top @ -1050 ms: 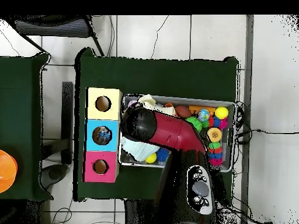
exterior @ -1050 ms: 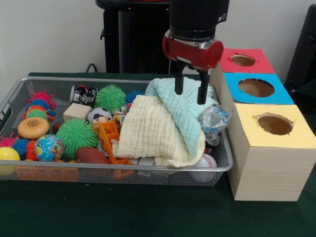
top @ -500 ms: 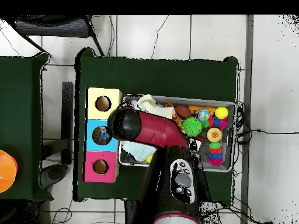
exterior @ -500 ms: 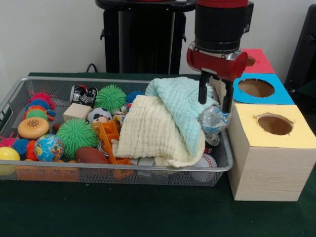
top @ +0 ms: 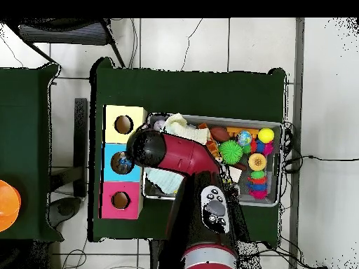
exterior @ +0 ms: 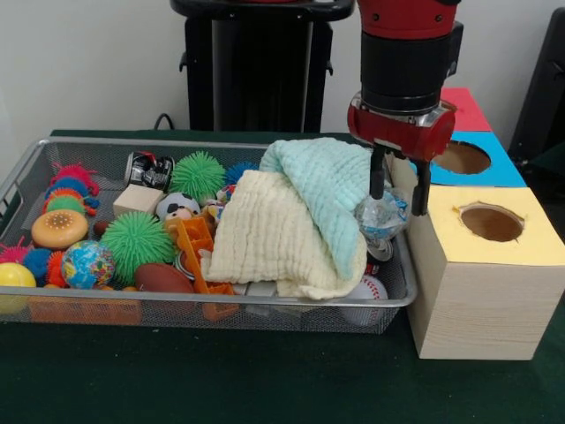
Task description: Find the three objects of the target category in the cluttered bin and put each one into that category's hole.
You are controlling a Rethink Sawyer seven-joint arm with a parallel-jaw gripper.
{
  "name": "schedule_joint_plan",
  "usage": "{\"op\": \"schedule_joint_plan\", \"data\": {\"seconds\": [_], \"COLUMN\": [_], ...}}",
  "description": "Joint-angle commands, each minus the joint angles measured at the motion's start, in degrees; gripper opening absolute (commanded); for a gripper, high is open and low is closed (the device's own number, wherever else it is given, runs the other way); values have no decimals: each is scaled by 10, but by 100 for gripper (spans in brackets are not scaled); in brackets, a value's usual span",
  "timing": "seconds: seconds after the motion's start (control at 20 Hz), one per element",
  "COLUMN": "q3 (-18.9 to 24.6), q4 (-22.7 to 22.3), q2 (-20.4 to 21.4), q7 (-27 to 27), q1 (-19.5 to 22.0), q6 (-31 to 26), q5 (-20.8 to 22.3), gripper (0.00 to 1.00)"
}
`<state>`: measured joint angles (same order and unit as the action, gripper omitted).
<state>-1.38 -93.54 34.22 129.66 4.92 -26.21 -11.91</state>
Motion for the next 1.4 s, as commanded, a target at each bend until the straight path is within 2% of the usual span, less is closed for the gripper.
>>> {"op": "schedule_joint_plan", "data": {"seconds": [0.05, 0.25, 0.45, 0.65, 0.8, 1.05, 1.35, 1.4], "q3": [56, 47, 9, -43, -68, -76, -41, -35], "q4": [-12, -4, 26, 66, 67, 54, 90, 94], "q2": [-28, -32, -46, -56, -47, -47, -70, -72], "q7": [65, 69, 70, 59, 55, 59, 28, 25], "q1": [15, 9, -13, -36, -45, -43, -6, -1], "q6": [45, 30, -6, -80, -117, -158, -282, -288], "q5": [-18, -17, -1, 29, 38, 31, 22, 20], "gripper": [100, 100, 100, 100, 100, 100, 100, 100]}}
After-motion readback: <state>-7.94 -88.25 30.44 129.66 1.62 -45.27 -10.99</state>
